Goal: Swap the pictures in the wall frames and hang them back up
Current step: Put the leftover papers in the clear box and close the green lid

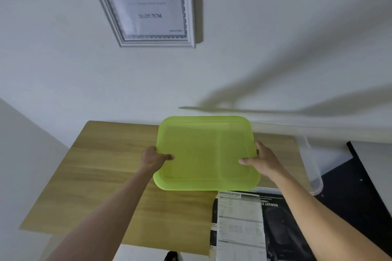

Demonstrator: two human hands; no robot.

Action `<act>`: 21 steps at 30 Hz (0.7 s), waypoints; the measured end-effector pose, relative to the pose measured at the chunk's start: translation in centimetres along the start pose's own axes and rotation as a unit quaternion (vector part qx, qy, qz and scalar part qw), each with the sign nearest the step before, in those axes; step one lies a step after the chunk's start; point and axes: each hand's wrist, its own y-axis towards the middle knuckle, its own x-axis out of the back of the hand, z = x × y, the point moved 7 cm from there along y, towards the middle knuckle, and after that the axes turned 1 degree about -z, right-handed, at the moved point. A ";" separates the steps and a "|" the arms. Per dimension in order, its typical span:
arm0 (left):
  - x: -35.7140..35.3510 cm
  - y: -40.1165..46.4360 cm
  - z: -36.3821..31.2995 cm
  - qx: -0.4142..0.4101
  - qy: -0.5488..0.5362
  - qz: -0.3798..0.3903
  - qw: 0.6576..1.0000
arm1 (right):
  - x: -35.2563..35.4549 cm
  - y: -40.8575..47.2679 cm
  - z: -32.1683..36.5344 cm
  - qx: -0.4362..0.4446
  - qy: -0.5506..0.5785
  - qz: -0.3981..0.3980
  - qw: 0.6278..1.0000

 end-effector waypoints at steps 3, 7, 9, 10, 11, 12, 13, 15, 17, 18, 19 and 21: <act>3.4 1.3 2.4 0.016 0.003 0.001 1.000 | -4.7 1.5 0.4 0.015 -0.031 -0.011 0.999; 7.0 3.2 4.2 0.017 0.013 -0.003 1.000 | -9.3 -1.4 5.1 0.031 -0.057 -0.038 0.997; 8.2 4.5 4.9 0.014 0.017 0.002 1.000 | -11.3 -1.6 6.3 0.033 -0.066 -0.050 0.996; 8.6 5.2 5.4 0.016 0.018 0.000 1.000 | -12.2 -1.4 6.6 0.033 -0.072 -0.055 0.995; 8.9 6.0 5.9 0.020 0.021 0.001 1.000 | -13.0 -1.4 6.9 0.034 -0.076 -0.056 0.995; 9.0 6.7 6.3 0.021 0.024 0.003 0.999 | -13.8 -1.3 7.2 0.035 -0.082 -0.054 0.995; 9.1 7.4 6.8 0.024 0.028 0.003 0.999 | -14.5 -1.2 7.4 0.035 -0.087 -0.048 0.994; 9.1 8.7 7.8 0.030 0.042 0.009 0.999 | -15.9 -0.9 7.3 0.027 -0.093 -0.031 0.995; 8.6 10.1 9.0 0.038 0.060 0.018 0.997 | -17.4 -0.5 6.8 0.015 -0.096 -0.001 0.995; 8.3 10.6 9.6 0.042 0.068 0.023 0.996 | -18.1 -0.3 6.5 0.008 -0.099 0.012 0.995; 8.0 11.1 10.2 0.048 0.079 0.025 0.995 | -18.7 -0.1 6.0 0.000 -0.100 0.020 0.995; 7.4 11.6 11.0 0.053 0.108 0.029 0.992 | -19.6 0.4 5.1 -0.011 -0.102 0.026 0.994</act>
